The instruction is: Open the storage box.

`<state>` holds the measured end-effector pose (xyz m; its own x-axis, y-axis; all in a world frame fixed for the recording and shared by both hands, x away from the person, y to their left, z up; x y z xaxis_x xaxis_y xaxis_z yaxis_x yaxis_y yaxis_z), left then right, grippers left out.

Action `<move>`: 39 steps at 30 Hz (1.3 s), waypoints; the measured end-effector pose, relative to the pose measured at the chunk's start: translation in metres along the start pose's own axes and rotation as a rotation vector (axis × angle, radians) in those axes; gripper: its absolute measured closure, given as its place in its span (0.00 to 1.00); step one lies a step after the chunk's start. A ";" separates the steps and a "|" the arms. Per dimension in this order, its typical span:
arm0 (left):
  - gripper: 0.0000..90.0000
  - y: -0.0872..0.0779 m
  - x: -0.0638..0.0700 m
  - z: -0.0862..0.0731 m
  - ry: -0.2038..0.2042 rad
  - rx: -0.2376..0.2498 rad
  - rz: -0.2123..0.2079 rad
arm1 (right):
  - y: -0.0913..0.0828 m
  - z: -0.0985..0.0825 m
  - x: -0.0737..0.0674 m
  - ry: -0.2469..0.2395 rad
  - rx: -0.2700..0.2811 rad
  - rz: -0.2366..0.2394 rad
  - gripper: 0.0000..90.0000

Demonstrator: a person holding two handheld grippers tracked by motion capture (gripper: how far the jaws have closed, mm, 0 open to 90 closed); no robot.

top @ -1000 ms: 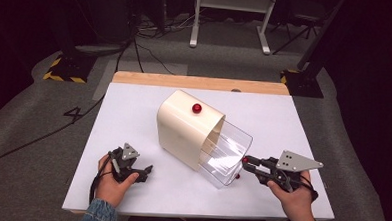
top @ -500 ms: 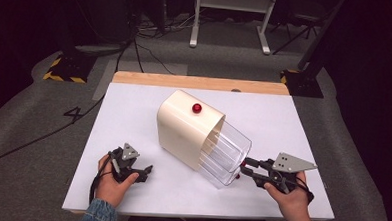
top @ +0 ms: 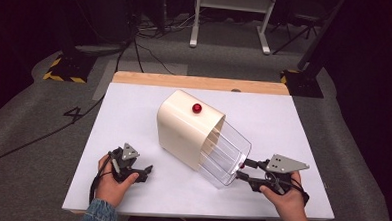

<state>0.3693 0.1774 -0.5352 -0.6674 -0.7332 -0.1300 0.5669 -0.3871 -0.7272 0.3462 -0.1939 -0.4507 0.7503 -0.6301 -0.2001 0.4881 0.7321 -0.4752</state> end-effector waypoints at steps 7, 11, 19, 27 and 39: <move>0.17 0.000 0.000 0.000 0.000 0.000 0.000 | -0.011 0.008 -0.001 -0.001 0.030 0.003 0.46; 0.17 0.000 0.000 0.000 -0.002 0.001 -0.001 | -0.025 0.013 0.004 0.000 0.054 -0.014 0.44; 0.17 0.000 0.000 0.000 -0.004 0.003 0.000 | -0.055 0.011 0.037 0.057 0.061 -0.115 0.39; 0.17 0.000 0.000 0.000 -0.005 0.001 -0.002 | -0.078 -0.003 0.076 0.129 0.031 -0.202 0.37; 0.23 -0.008 -0.001 -0.005 -0.008 0.002 -0.004 | -0.083 -0.043 0.111 0.166 -0.090 -0.268 0.30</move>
<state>0.3631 0.1845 -0.5322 -0.6657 -0.7363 -0.1216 0.5651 -0.3909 -0.7265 0.3699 -0.3352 -0.4700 0.5138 -0.8364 -0.1909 0.6116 0.5132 -0.6021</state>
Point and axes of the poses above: each handheld gripper's, and its own axes: y roughly forward along the jaws, z roughly out of its top, x roughly to its right, the point moved 7 cm from there along y, roughly forward along the jaws, and after that the axes turned 12 degrees about y, right-handed, at the moved point
